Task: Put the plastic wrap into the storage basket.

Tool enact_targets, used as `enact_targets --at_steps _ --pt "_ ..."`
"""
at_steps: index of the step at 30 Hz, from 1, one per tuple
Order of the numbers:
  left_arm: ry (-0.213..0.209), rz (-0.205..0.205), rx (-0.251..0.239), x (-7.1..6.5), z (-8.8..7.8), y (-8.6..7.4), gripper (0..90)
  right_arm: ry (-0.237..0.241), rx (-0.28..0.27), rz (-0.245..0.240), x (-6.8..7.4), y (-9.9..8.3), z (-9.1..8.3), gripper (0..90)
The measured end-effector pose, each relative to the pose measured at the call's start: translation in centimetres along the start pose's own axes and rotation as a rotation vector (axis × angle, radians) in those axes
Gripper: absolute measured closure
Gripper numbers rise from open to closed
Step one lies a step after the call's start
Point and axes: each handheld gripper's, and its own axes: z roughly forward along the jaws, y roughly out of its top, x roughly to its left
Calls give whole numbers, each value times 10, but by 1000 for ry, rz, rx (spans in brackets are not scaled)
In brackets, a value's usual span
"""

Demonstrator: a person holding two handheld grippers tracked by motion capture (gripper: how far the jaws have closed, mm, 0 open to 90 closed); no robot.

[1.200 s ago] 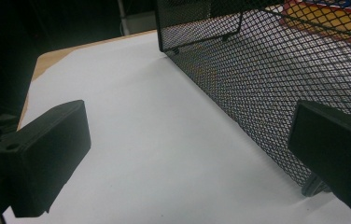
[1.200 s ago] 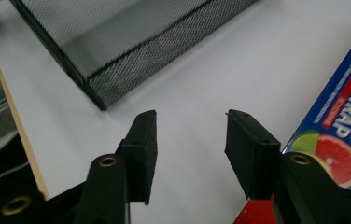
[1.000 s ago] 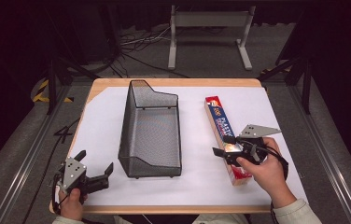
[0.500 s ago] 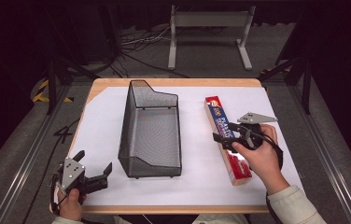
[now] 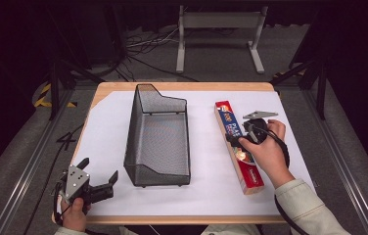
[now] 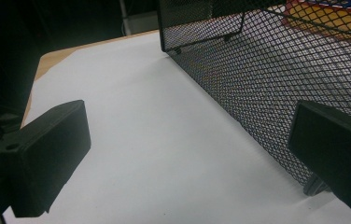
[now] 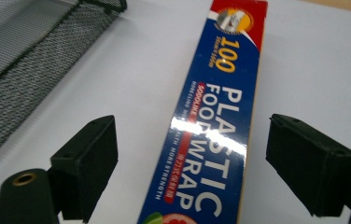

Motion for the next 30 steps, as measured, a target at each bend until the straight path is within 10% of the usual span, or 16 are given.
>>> enact_targets --at_steps 21,30 --pt "0 6 1 0 0 0 1 -35 288 53 0 -10 32 167" --pt "1 4 0 0 0 0 0 -75 354 75 6 -13 38 305"
